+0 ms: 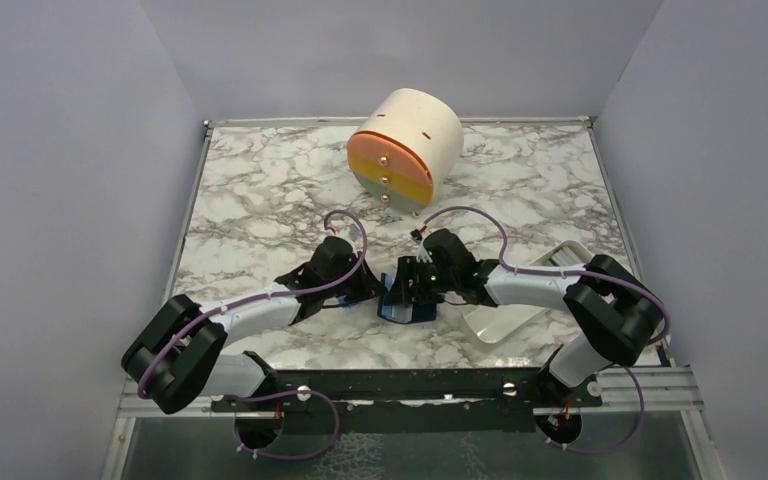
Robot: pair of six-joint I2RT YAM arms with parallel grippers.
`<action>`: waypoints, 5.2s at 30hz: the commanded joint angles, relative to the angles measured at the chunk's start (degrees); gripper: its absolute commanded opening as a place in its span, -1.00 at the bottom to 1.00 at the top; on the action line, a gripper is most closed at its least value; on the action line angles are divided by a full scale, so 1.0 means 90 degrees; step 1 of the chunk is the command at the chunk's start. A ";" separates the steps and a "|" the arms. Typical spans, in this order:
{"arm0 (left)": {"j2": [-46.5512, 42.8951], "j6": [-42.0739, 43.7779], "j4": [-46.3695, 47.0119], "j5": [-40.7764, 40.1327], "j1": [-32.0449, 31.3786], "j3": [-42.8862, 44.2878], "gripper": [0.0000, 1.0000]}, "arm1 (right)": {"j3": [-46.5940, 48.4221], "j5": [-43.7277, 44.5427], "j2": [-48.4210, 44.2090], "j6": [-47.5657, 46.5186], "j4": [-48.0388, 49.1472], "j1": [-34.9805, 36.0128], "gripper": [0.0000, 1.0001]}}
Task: Put the credit cards into the card holder
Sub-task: Open the card holder at the center of the board, then adjust the storage box at the center of the board.
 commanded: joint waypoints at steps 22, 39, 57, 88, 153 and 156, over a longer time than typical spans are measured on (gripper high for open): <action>-0.0118 -0.0189 0.0341 0.0058 -0.0003 -0.0110 -0.95 | -0.0042 0.0054 0.0202 0.0002 0.0053 -0.0013 0.06; -0.0075 -0.0162 0.0288 0.0020 -0.0003 -0.0154 -0.81 | -0.0096 0.0615 0.0056 -0.0170 -0.0247 -0.0013 -0.11; -0.0197 0.0032 0.0122 -0.0080 -0.0003 -0.0004 -1.00 | 0.0339 0.2092 -0.0728 -0.0514 -0.1837 -0.0013 -0.15; 0.0182 0.0321 0.0092 -0.0373 0.0007 0.0420 -0.98 | 0.0971 0.2020 0.0212 -0.0921 -0.1803 -0.0013 -0.39; -0.0583 0.1376 -0.0525 0.0570 0.0114 0.0487 -1.00 | 0.1885 0.4190 -0.1724 -0.6275 -0.4609 -0.3025 0.09; -0.0624 0.1389 -0.0611 0.0651 0.0114 0.0534 -1.00 | 0.2015 0.4090 -0.1606 -0.6369 -0.5042 -0.3297 0.11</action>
